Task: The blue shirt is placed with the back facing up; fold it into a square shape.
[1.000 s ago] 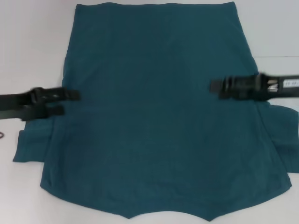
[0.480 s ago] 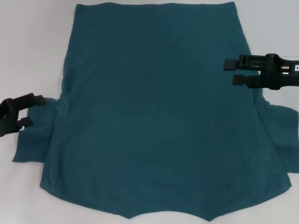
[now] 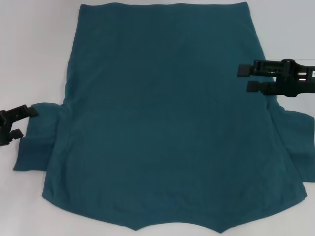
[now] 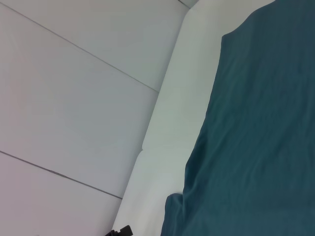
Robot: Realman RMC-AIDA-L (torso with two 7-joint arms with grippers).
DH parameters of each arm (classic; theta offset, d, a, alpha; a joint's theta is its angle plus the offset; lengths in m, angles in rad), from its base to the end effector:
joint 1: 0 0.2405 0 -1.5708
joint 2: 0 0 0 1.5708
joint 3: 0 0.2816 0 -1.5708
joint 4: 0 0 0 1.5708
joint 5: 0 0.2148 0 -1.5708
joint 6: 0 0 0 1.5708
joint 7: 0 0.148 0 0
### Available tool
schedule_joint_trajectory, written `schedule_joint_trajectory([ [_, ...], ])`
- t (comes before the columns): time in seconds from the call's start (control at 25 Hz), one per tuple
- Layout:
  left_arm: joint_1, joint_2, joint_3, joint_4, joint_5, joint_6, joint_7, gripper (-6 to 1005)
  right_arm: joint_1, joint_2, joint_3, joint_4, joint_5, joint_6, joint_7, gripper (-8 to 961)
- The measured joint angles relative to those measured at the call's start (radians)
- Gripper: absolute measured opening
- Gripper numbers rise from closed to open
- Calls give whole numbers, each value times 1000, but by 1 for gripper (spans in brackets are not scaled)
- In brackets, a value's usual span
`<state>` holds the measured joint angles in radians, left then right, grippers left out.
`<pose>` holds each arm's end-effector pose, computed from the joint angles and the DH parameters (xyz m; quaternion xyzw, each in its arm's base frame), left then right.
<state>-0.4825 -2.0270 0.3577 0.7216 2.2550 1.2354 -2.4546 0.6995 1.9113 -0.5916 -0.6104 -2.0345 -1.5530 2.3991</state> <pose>-0.3877 0.3602 0.0602 -0.5868 -0.7134 -0.2797 0.2618 0.2590 0.4128 0.0598 -0.7562 0.5898 0.2783 0.0537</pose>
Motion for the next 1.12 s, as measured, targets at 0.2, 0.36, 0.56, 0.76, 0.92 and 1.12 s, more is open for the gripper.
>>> schedule_joint_trajectory([
  [0.2,9,-2,-3,1,0,-15,25,913,0,0,1,2,-1,1,1,878],
  [0.36,12,-3,-6,0,0,-27,35,913,-1,0,2,2,-1,0,2,878],
  [0.56,18,-4,-6,-1,0,-38,43,912,-2,-2,6,4,-1,0,2,878],
  [0.76,21,-7,-4,-1,0,-45,45,912,-2,-3,6,11,-1,2,2,878],
  [0.92,20,-7,-1,-9,17,-57,46,912,-2,-5,7,15,-1,2,2,878],
  [1.12,18,-7,1,-25,25,-69,46,911,-7,-6,9,16,-1,2,2,877],
])
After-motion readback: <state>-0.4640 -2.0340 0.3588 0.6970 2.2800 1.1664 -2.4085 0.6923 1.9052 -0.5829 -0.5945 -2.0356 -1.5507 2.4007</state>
